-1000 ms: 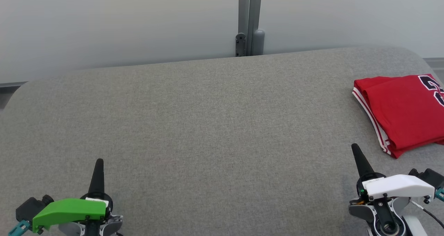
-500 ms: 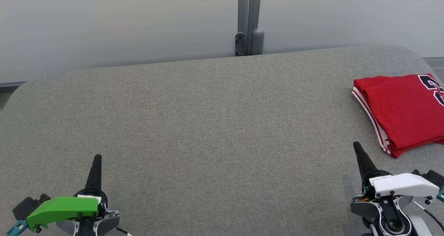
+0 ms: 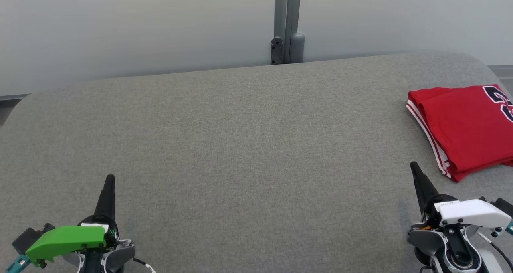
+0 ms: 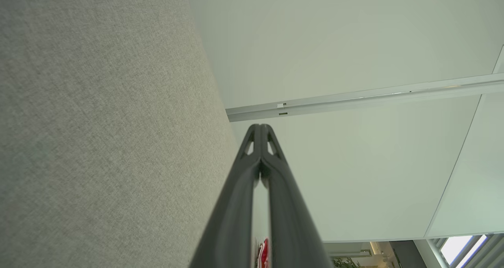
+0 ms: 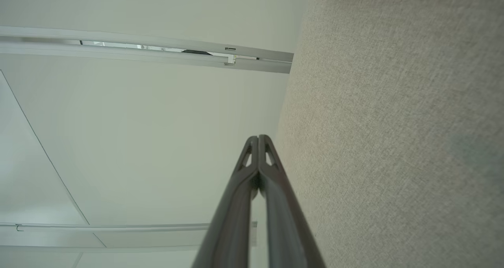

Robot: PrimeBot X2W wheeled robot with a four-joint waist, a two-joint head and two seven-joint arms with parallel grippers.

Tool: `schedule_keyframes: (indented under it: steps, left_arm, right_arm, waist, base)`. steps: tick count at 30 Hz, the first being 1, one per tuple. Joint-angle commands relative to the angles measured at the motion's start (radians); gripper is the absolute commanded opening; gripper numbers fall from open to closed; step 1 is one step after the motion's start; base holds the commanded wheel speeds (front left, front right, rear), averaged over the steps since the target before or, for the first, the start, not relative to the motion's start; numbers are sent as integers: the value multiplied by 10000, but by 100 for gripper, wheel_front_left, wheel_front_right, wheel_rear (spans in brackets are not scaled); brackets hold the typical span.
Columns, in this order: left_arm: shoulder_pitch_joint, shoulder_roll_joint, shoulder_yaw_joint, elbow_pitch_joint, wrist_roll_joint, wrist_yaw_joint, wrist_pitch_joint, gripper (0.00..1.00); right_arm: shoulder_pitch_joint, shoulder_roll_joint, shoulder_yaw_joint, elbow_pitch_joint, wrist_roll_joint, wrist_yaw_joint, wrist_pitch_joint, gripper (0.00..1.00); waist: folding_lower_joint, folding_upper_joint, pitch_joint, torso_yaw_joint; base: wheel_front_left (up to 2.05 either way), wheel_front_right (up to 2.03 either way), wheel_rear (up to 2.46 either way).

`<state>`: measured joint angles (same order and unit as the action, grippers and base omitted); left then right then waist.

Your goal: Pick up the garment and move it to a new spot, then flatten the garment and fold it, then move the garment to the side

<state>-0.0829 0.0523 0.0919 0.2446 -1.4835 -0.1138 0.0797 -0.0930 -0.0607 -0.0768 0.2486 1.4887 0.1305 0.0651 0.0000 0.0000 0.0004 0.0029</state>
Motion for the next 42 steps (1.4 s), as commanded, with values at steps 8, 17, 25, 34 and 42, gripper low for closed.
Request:
schedule_keyframes:
  steps: [8, 17, 25, 34, 42]
  left_arm:
    - [-241, -10, 147, 1, -657, -121, 181, 0]
    - [-322, -22, 237, 14, -1208, -188, 340, 0]
    - [-320, -23, 251, 16, -1304, -207, 383, 0]
    - [-320, -23, 250, 15, -1305, -207, 382, 0]
    - [-319, -23, 249, 15, -1306, -208, 381, 0]
  right_arm:
    - [-169, -25, -136, -71, 711, 4, 215, 0]
    - [-191, -16, -231, -72, 1266, 4, 369, 0]
    - [-175, -3, -262, -70, 1363, 4, 409, 0]
    - [-177, 10, -279, -68, 1340, 4, 431, 0]
    - [-179, 23, -290, -67, 1318, 4, 449, 0]
  waist:
    - [0, 0, 12, -12]
    - [0, 0, 24, -25]
    - [0, 0, 28, -29]
    - [0, 0, 28, -29]
    - [0, 0, 28, -29]
  base:
    - [0, 0, 0]
    - [0, 0, 0]
    - [0, 0, 0]
    - [0, 0, 0]
    - [0, 0, 0]
